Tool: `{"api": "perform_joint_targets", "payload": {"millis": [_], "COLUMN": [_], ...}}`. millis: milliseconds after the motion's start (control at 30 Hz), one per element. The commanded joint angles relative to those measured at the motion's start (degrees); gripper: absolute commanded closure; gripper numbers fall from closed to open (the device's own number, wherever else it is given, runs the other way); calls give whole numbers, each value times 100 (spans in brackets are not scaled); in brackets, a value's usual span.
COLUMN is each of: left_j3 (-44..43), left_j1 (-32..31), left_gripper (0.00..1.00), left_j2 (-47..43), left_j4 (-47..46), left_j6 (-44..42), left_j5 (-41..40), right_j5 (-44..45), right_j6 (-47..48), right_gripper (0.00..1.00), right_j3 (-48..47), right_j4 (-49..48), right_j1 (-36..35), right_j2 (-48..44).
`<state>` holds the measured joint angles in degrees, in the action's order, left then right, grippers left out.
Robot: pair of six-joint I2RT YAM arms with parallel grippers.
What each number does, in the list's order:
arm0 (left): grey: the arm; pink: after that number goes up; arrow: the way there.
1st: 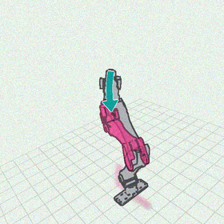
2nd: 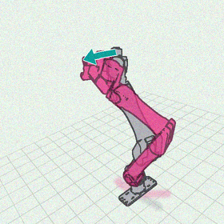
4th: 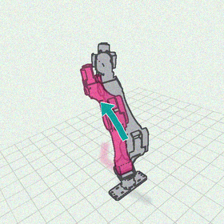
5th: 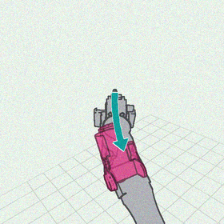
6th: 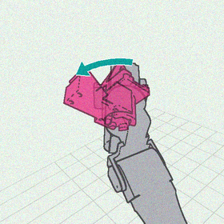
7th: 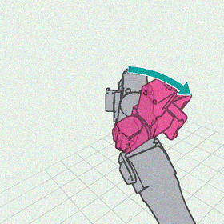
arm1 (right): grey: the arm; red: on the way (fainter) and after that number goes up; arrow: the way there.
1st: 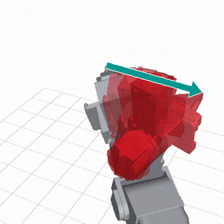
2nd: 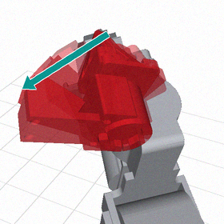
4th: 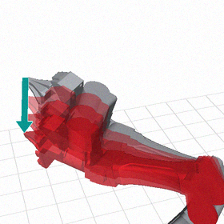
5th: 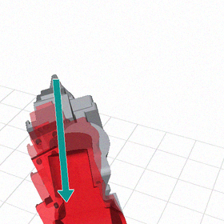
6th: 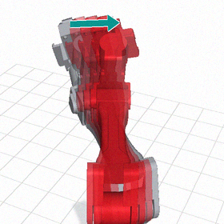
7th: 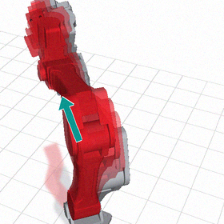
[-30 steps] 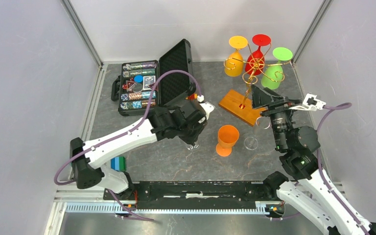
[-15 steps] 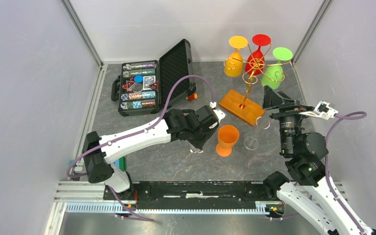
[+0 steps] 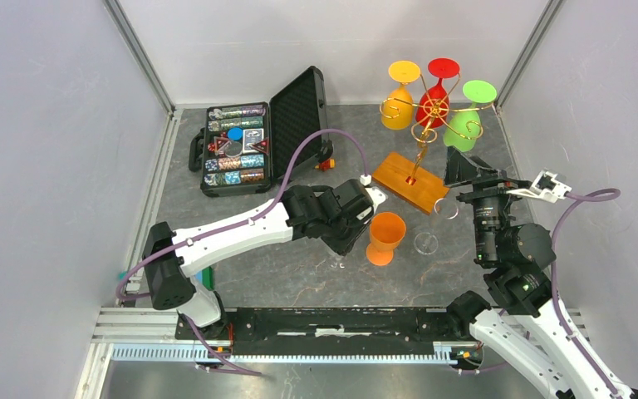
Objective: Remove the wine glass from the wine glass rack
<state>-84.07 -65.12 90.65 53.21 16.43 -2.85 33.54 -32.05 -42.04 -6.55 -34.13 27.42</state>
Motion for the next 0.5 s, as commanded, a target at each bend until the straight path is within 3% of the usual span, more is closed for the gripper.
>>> {"api": "perform_joint_targets", "payload": {"millis": [0,467], "left_j3": [-298,-682], "left_j1": [-43,-3], "left_gripper": [67,34], "left_j2": [-199,-961], "left_j4": [-183,-319], "left_j6": [-271,-559], "left_j5": [88,-614], "right_j5": [98,98], "right_j6": [19,147], "right_gripper": [18,18], "right_j3": [-94,-217], "right_j4": [-2,62], "right_j1": [-20,-24], "right_j2": [-51,34]}}
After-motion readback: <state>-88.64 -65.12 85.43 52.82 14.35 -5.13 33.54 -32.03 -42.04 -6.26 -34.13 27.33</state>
